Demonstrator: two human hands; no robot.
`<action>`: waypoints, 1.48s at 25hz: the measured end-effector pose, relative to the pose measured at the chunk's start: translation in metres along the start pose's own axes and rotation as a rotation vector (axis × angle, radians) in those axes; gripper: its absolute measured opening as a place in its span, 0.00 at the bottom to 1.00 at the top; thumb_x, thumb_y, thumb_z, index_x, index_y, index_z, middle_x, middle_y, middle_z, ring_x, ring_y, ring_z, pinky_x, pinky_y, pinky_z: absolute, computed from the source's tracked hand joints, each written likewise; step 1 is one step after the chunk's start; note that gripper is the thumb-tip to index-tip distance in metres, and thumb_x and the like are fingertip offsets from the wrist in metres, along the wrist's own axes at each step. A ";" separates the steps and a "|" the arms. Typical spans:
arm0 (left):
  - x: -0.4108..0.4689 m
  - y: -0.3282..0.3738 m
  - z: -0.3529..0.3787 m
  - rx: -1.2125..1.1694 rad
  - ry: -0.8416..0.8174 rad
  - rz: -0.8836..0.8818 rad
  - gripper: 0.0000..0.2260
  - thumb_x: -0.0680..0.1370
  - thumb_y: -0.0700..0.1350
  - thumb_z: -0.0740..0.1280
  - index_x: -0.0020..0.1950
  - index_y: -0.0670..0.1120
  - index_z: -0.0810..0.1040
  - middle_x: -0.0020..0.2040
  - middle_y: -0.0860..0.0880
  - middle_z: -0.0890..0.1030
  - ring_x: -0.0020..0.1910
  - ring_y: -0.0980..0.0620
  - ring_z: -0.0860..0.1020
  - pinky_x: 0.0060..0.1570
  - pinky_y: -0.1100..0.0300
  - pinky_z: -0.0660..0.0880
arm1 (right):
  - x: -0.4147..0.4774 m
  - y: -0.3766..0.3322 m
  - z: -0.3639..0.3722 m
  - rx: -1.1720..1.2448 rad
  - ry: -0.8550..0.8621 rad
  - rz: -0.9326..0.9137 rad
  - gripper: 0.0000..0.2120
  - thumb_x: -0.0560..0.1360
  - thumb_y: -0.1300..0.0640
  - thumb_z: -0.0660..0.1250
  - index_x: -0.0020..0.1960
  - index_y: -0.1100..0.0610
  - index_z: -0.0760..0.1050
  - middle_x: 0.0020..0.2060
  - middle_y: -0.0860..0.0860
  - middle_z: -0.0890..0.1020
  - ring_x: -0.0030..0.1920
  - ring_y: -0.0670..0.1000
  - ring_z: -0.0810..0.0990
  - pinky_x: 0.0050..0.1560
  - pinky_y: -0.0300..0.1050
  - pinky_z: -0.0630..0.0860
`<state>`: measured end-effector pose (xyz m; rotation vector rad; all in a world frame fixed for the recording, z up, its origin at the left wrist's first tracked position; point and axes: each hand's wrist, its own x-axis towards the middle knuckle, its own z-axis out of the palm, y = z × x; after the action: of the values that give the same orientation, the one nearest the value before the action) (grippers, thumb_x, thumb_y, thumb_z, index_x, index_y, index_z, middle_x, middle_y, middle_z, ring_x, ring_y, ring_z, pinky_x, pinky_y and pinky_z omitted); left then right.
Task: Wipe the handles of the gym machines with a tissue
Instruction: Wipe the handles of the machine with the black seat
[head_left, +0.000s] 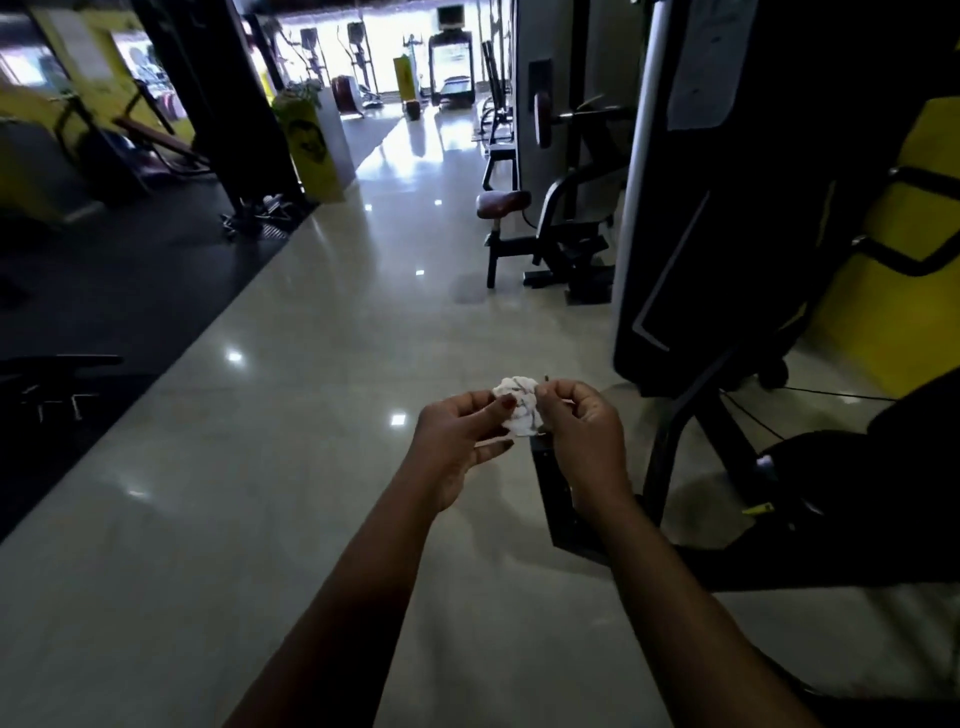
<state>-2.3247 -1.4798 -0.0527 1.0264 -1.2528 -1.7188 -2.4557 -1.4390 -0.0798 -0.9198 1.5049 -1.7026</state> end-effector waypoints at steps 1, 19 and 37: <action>0.008 0.003 -0.019 0.012 0.020 -0.017 0.10 0.76 0.44 0.70 0.54 0.40 0.81 0.48 0.43 0.85 0.47 0.49 0.83 0.52 0.54 0.80 | 0.005 0.004 0.018 -0.008 0.011 0.002 0.08 0.74 0.47 0.67 0.45 0.51 0.79 0.40 0.50 0.85 0.42 0.53 0.84 0.44 0.51 0.81; 0.347 0.120 -0.164 0.046 0.286 0.034 0.06 0.76 0.37 0.68 0.52 0.40 0.81 0.46 0.42 0.84 0.44 0.47 0.83 0.41 0.59 0.80 | 0.349 0.033 0.253 0.211 -0.133 0.211 0.08 0.78 0.59 0.65 0.53 0.63 0.77 0.50 0.62 0.83 0.47 0.58 0.82 0.49 0.52 0.79; 0.755 0.143 -0.032 0.140 -0.393 -0.195 0.09 0.78 0.37 0.63 0.57 0.41 0.78 0.49 0.41 0.83 0.43 0.45 0.83 0.40 0.54 0.80 | 0.676 0.066 0.169 0.085 0.431 0.059 0.05 0.78 0.60 0.65 0.49 0.58 0.81 0.43 0.58 0.85 0.45 0.59 0.84 0.47 0.57 0.81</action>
<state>-2.5715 -2.2084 -0.0481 0.9429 -1.5805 -2.0794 -2.6625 -2.1077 -0.0833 -0.4746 1.6929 -1.9907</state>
